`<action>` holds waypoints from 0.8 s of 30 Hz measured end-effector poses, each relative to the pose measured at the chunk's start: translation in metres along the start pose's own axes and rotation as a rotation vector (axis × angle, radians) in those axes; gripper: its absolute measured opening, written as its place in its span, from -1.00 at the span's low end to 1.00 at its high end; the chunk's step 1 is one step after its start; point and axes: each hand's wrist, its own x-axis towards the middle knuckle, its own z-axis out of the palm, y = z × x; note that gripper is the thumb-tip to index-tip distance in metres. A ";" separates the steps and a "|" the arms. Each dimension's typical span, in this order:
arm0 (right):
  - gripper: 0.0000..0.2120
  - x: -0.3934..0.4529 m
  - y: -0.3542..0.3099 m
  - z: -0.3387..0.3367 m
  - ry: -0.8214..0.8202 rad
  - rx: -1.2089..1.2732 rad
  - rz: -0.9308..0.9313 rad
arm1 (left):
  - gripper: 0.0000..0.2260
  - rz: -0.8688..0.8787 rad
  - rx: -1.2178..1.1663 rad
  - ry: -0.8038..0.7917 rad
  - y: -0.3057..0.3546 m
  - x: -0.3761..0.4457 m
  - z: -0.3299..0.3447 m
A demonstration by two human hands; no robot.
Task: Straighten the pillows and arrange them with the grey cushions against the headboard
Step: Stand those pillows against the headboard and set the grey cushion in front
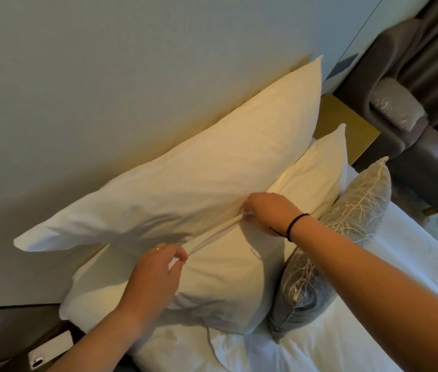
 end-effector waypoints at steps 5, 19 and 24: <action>-0.85 0.004 0.030 -0.002 0.317 0.047 0.071 | -0.84 -0.004 0.107 -0.012 -0.007 -0.003 -0.008; -0.43 0.021 0.048 0.039 -0.142 -0.147 0.059 | -0.65 -0.083 0.371 -0.325 -0.008 0.001 0.009; -0.54 0.023 0.075 0.019 -0.276 -0.258 0.058 | -0.37 -0.036 0.487 -0.383 0.024 -0.001 0.041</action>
